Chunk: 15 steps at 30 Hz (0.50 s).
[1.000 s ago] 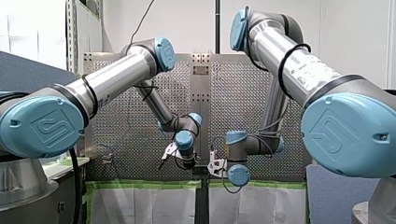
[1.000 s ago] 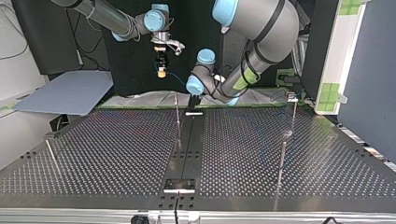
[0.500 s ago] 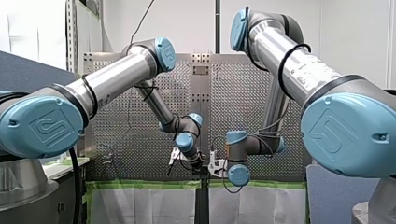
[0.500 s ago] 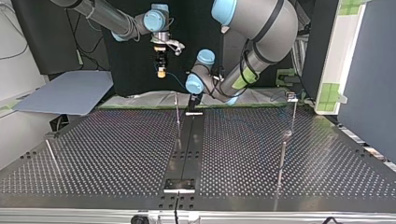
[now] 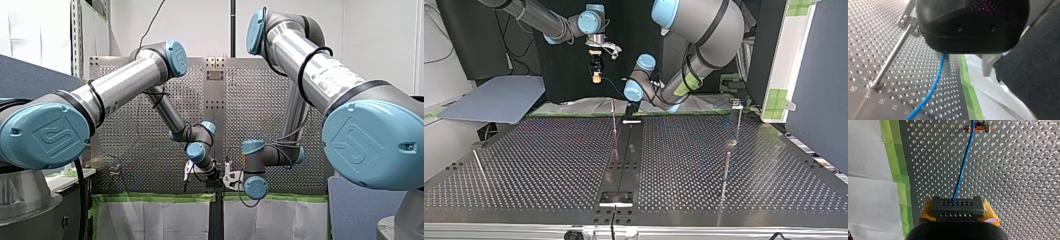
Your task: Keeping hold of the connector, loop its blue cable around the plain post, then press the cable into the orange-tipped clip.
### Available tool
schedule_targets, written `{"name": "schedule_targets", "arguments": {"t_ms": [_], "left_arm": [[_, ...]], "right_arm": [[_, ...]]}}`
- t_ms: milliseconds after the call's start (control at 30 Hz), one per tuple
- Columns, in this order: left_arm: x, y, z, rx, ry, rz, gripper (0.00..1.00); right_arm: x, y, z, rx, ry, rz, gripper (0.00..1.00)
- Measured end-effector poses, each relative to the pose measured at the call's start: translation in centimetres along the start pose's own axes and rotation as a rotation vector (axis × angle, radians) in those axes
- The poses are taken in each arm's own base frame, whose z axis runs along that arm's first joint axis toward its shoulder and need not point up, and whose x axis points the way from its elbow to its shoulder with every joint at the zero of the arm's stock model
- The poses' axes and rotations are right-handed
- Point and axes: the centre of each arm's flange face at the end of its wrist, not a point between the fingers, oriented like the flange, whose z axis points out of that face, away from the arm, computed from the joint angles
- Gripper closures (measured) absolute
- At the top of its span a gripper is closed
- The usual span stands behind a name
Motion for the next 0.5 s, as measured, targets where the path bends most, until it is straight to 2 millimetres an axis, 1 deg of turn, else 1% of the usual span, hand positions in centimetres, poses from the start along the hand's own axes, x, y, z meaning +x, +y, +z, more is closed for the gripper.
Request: {"name": "schedule_targets", "arguments": {"t_ms": [33,200,267,367,500], "left_arm": [[0.0,-0.1,0.0,0.003,-0.002,-0.004,1.0],[0.2,-0.2,0.2,0.03,-0.017,-0.04,1.0],[0.4,0.1,0.1,0.036,-0.013,-0.057,1.0],[0.5,0.8,-0.2,0.021,-0.012,-0.066,1.0],[-0.2,1.5,-1.3,-0.002,-0.044,-0.071,1.0]], "right_arm": [[0.0,0.0,0.0,0.0,0.0,0.0,1.0],[0.0,0.0,0.0,-0.001,0.0,0.0,1.0],[0.0,0.1,0.0,-0.005,-0.002,-0.001,1.0],[-0.1,0.3,0.0,-0.014,-0.008,-0.003,1.0],[-0.1,0.7,0.2,-0.024,-0.011,-0.003,1.0]]}}
